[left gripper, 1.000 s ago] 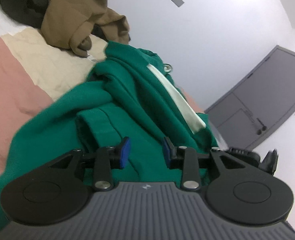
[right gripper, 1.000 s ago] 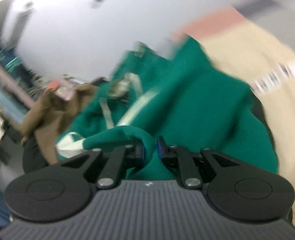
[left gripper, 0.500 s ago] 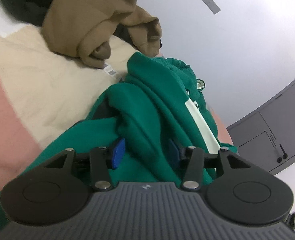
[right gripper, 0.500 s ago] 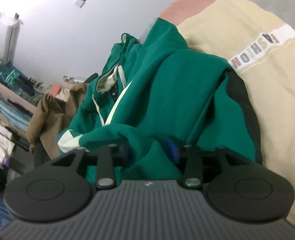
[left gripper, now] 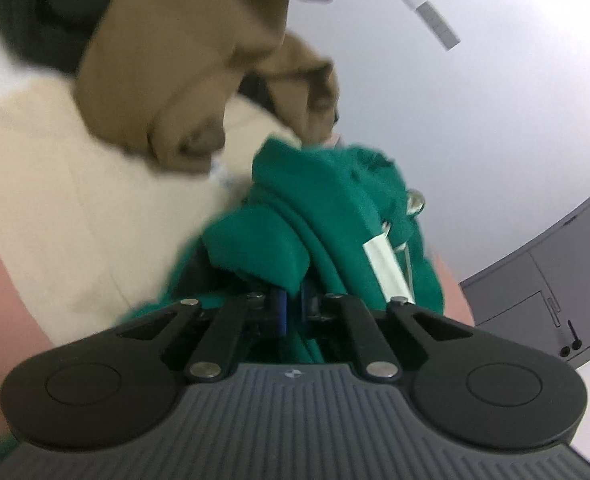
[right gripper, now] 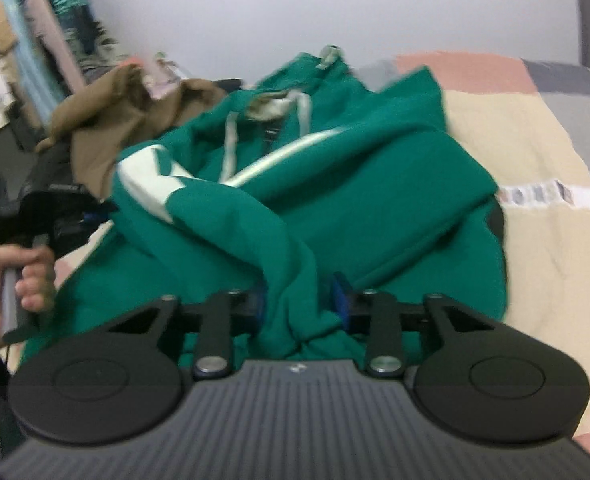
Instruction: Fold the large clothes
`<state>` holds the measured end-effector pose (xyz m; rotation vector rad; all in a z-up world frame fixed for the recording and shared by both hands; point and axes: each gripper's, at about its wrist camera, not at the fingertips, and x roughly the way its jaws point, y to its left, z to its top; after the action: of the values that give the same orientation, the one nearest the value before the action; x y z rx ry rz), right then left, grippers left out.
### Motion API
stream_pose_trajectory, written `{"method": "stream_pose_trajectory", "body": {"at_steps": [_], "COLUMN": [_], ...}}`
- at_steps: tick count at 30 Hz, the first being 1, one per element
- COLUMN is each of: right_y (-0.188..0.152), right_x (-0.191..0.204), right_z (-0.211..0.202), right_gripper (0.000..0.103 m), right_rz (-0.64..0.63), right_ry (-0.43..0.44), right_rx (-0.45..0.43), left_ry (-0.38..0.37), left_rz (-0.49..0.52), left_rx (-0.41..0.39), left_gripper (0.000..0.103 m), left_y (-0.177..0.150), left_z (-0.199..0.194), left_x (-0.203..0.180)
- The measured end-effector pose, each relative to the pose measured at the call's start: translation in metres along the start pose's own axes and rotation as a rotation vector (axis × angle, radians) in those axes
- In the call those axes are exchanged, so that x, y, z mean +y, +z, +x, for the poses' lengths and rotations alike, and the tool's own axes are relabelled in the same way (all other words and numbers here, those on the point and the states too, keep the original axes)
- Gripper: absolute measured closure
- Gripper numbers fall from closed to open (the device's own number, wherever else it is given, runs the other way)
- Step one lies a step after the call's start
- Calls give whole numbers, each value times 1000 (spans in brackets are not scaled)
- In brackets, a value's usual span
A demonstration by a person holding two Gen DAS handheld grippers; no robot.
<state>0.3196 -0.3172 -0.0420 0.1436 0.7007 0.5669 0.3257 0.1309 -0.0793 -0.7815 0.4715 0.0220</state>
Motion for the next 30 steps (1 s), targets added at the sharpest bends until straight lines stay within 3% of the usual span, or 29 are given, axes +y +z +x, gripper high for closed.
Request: {"method": "stream_pose_trajectory", "body": {"at_steps": [5,7,9,13,17,26,28,30], "right_y": [11,11,7,-15,-36,-32,-30,-29], "right_x": [0,-4,-7,-27,-30,-16,-12,-8], "right_z": [-21,-18,-10,17,32,41,40,34], "right_gripper": [76,77,77,77,77,72,71,69], "right_rz": [234,339,402,505,498,404,378,338], "right_ry": [327,392,379,242,150,51,37,24], "right_rx": [-40,-33,-9,81,125,112,103,92], "left_ry": [-69,-87,-86,-30,16,44,59,88], "left_rz": [-56,-69,-73,-33,45,173,195,214], "left_rx": [-36,-32,-15,31,35,39,47,53], "left_gripper": [97,97,97,97,96,93,84,63], "left_y": [34,39,39,25,13,8,6,4], "left_z": [-43,-51,-53,-44,-32,-19,-21,-25], "left_x": [28,37,45,56,63,60,55,51]}}
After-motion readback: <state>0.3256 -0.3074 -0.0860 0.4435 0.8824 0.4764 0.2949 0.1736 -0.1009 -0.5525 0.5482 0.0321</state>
